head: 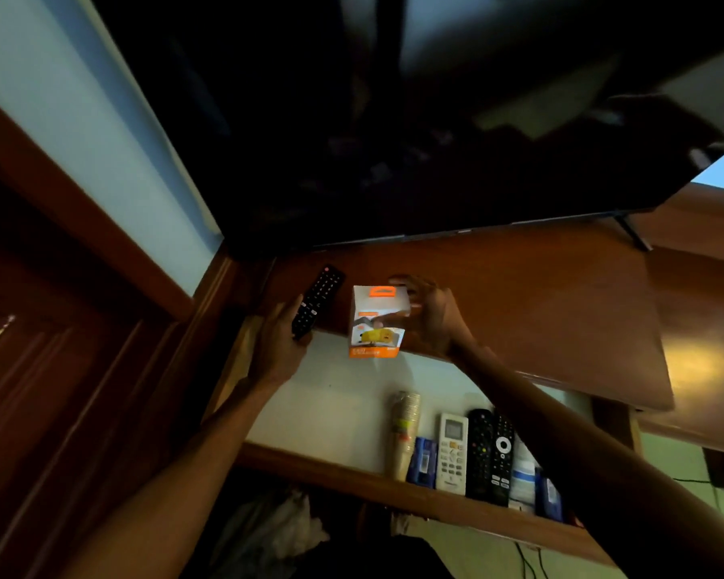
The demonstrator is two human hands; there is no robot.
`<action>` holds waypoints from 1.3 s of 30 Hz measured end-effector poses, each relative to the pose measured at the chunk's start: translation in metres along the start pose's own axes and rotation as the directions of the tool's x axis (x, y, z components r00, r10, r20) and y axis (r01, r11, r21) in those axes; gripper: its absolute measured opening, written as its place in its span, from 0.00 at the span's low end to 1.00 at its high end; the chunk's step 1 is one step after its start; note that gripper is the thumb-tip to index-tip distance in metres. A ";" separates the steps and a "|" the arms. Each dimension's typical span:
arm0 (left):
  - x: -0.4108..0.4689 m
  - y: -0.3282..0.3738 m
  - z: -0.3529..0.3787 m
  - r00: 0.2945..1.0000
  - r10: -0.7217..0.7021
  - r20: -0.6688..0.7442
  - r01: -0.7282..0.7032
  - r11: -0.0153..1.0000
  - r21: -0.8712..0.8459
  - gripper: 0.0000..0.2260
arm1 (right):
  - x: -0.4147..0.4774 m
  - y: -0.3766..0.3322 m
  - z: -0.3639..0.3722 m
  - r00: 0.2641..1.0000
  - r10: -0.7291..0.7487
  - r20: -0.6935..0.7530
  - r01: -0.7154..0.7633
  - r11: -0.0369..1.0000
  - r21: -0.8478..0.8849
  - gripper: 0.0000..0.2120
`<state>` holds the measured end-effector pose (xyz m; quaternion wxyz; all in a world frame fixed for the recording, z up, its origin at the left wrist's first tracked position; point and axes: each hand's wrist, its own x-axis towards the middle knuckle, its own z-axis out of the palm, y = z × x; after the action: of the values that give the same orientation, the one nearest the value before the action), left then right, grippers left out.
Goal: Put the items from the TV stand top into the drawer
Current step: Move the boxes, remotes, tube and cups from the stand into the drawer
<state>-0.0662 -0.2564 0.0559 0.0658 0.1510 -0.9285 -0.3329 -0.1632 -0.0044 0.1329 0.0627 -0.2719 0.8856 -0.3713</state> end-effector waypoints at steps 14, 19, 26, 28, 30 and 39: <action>-0.099 -0.037 0.018 0.974 -0.198 0.107 0.188 0.978 0.093 0.31 | -0.086 0.023 0.097 0.943 0.314 0.108 -0.331 0.913 0.238 0.31; -0.082 -0.049 0.037 0.954 -0.238 0.180 0.206 0.962 0.181 0.30 | -0.089 0.034 0.134 0.893 0.438 0.102 -0.449 0.869 0.207 0.30; -0.066 -0.065 0.080 0.913 -0.320 0.254 0.264 0.936 0.232 0.26 | -0.068 0.047 0.166 0.788 0.604 0.120 -0.615 0.784 0.087 0.26; -0.068 -0.069 0.090 0.901 -0.345 0.264 0.280 0.926 0.253 0.27 | -0.067 0.052 0.171 0.774 0.621 0.124 -0.629 0.777 0.035 0.23; -0.072 -0.069 0.095 0.893 -0.360 0.269 0.292 0.920 0.261 0.29 | -0.068 0.056 0.175 0.768 0.629 0.122 -0.633 0.774 -0.006 0.20; -0.060 -0.080 0.086 0.869 -0.366 0.333 0.338 0.931 0.140 0.32 | -0.062 0.045 0.173 0.856 0.450 0.255 -0.405 0.890 -0.209 0.35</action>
<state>-0.0095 -0.2441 -0.0630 -0.1696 0.2577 -0.8940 -0.3249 -0.0765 -0.0534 -0.0280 0.2557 -0.1244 0.9291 -0.2364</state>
